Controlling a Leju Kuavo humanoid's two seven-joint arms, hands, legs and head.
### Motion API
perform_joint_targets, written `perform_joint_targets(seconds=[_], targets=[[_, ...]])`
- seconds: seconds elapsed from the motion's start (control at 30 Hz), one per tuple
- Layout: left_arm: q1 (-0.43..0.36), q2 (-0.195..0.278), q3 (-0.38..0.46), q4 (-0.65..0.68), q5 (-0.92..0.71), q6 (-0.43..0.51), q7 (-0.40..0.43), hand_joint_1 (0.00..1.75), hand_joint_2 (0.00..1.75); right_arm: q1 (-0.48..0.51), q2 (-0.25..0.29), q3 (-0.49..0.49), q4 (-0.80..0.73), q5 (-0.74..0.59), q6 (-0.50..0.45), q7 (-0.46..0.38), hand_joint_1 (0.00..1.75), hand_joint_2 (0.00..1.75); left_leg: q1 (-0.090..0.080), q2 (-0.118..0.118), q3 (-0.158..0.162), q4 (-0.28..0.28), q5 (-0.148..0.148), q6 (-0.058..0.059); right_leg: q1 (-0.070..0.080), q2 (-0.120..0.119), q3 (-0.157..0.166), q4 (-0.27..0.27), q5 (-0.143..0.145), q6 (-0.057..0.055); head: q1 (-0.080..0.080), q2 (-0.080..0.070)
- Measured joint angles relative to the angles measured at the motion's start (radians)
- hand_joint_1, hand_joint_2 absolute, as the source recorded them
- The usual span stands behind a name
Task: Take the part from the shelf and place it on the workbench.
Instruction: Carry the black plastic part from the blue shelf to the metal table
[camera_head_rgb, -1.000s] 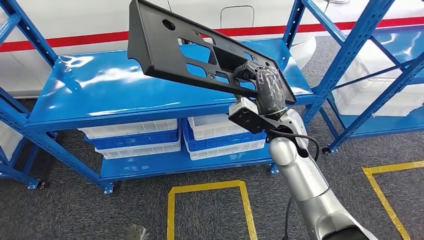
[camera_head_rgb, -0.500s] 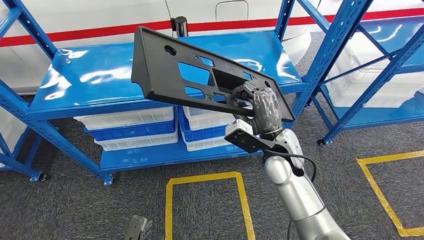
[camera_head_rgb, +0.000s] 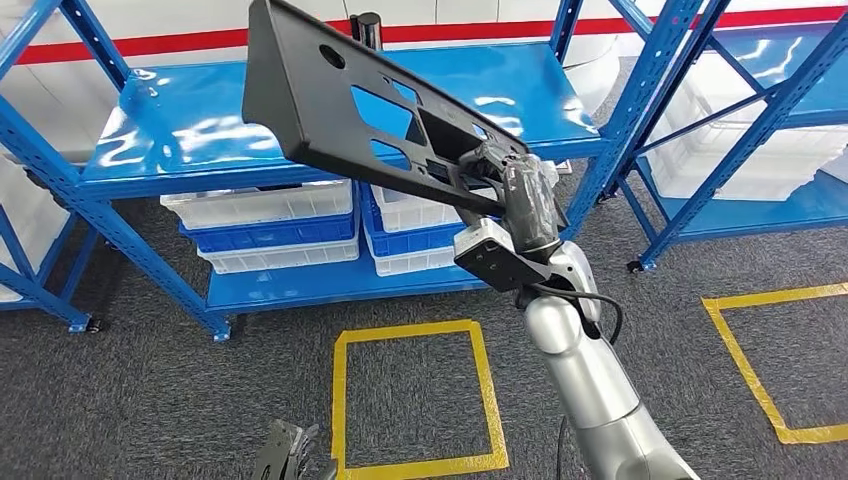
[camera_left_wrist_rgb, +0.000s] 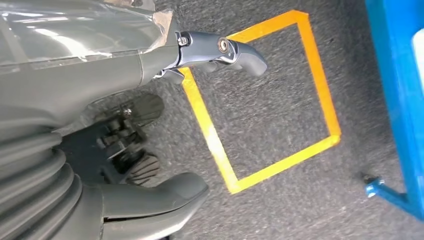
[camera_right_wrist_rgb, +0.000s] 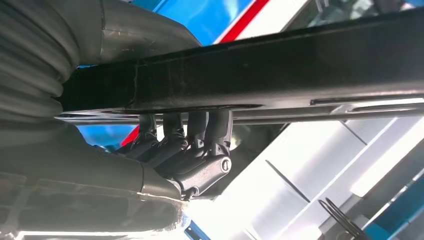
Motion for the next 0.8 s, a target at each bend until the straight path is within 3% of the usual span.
perform_joint_targets(seconds=[0.07, 0.13, 0.2, 0.27, 0.3, 0.33, 0.4, 0.47, 0.5, 0.53, 0.63, 0.67, 0.7, 0.77, 0.8], targets=[[-0.007, 0.002, 0.004, -0.002, 0.021, 0.016, -0.012, 0.0, 1.75, -0.03, 0.019, 0.006, 0.044, -0.004, 0.005, -0.008, 1.75, 1.75, -0.001, 0.001, -0.012, 0.0, 0.021, -0.01, 0.006, 0.004, -0.007, -0.013, -0.001, -0.016, -0.003, 0.0], [-0.013, 0.006, 0.009, -0.003, 0.032, 0.02, -0.017, 0.0, 1.75, -0.055, 0.039, 0.011, 0.089, -0.003, 0.009, -0.014, 1.75, 1.75, 0.003, -0.002, -0.028, 0.017, 0.001, -0.019, -0.002, 0.0, -0.026, -0.008, 0.015, -0.038, -0.005, 0.0], [-0.016, 0.01, 0.01, -0.004, 0.035, 0.023, -0.018, 0.0, 1.75, -0.073, 0.057, 0.014, 0.119, -0.003, 0.012, -0.017, 1.75, 1.75, 0.007, -0.006, -0.059, 0.105, -0.086, -0.029, -0.004, -0.005, -0.046, -0.007, 0.037, -0.062, -0.008, 0.0], [-0.017, 0.013, 0.011, -0.004, 0.037, 0.024, -0.018, 0.0, 1.75, -0.086, 0.069, 0.017, 0.142, -0.003, 0.012, -0.019, 1.75, 1.75, 0.009, -0.008, -0.092, 0.248, -0.173, -0.036, 0.003, -0.008, -0.071, -0.006, 0.058, -0.072, -0.009, 0.0], [-0.017, 0.014, 0.011, -0.004, 0.038, 0.024, -0.018, 0.0, 1.75, -0.091, 0.073, 0.018, 0.153, -0.003, 0.012, -0.019, 1.75, 1.75, 0.01, -0.008, -0.096, 0.297, -0.189, -0.037, 0.006, -0.008, -0.084, -0.004, 0.067, -0.073, -0.009, 0.0], [-0.017, 0.015, 0.011, -0.004, 0.038, 0.024, -0.019, 0.0, 1.75, -0.095, 0.076, 0.018, 0.161, -0.003, 0.012, -0.019, 1.75, 1.75, 0.01, -0.008, -0.083, 0.309, -0.184, -0.037, 0.008, -0.009, -0.097, -0.002, 0.076, -0.072, -0.01, 0.0], [-0.019, 0.015, 0.012, -0.005, 0.038, 0.025, -0.019, 0.0, 1.75, -0.1, 0.08, 0.019, 0.173, -0.003, 0.012, -0.02, 1.75, 1.75, 0.009, -0.01, -0.002, 0.223, -0.145, -0.028, 0.01, -0.008, -0.122, 0.005, 0.092, -0.068, -0.01, 0.0], [-0.023, 0.016, 0.013, -0.008, 0.038, 0.025, -0.02, 0.0, 1.75, -0.106, 0.084, 0.018, 0.18, -0.003, 0.012, -0.02, 1.75, 1.75, 0.006, -0.014, 0.092, 0.09, -0.139, -0.014, 0.011, -0.007, -0.139, 0.007, 0.108, -0.06, -0.008, 0.0], [-0.024, 0.016, 0.014, -0.009, 0.038, 0.025, -0.021, 0.0, 1.75, -0.109, 0.086, 0.019, 0.183, -0.003, 0.012, -0.02, 1.75, 1.75, 0.002, -0.016, 0.117, 0.049, -0.143, -0.008, 0.01, -0.007, -0.143, 0.007, 0.116, -0.053, -0.008, 0.0], [-0.026, 0.017, 0.015, -0.01, 0.038, 0.025, -0.021, 0.0, 1.75, -0.111, 0.088, 0.019, 0.186, -0.003, 0.012, -0.021, 1.75, 1.75, -0.003, -0.018, 0.124, 0.031, -0.148, -0.003, 0.008, -0.008, -0.146, 0.005, 0.124, -0.045, -0.007, 0.0], [-0.027, 0.017, 0.023, -0.01, 0.051, 0.029, -0.021, 0.0, 1.75, -0.118, 0.094, 0.021, 0.196, -0.003, 0.014, -0.027, 1.75, 1.75, -0.005, -0.013, 0.116, 0.013, -0.118, 0.013, 0.009, -0.006, -0.153, 0.001, 0.14, -0.028, -0.007, 0.0], [-0.028, 0.017, 0.027, -0.01, 0.06, 0.031, -0.022, 0.0, 1.75, -0.122, 0.094, 0.021, 0.201, -0.003, 0.016, -0.031, 1.75, 1.75, -0.002, -0.011, 0.111, 0.004, -0.104, 0.019, 0.012, -0.005, -0.162, 0.012, 0.125, -0.03, -0.006, 0.0], [-0.028, 0.017, 0.032, -0.01, 0.069, 0.033, -0.024, 0.0, 1.75, -0.13, 0.096, 0.021, 0.211, -0.001, 0.019, -0.037, 1.75, 1.75, 0.001, -0.008, 0.101, -0.003, -0.089, 0.022, 0.015, -0.005, -0.177, 0.045, 0.092, -0.036, -0.004, 0.0], [-0.028, 0.018, 0.043, -0.01, 0.082, 0.045, -0.029, 0.0, 1.75, -0.155, 0.101, 0.021, 0.242, 0.006, 0.025, -0.05, 1.75, 1.75, 0.001, -0.004, 0.068, -0.006, -0.058, 0.027, 0.015, -0.005, -0.219, 0.172, -0.005, -0.047, 0.001, 0.0], [-0.026, 0.02, 0.049, -0.01, 0.087, 0.054, -0.03, 0.0, 1.75, -0.169, 0.104, 0.022, 0.261, 0.011, 0.027, -0.055, 1.75, 1.75, 0.001, -0.002, 0.049, -0.006, -0.043, 0.027, 0.013, -0.005, -0.234, 0.243, -0.041, -0.047, 0.002, 0.0]])
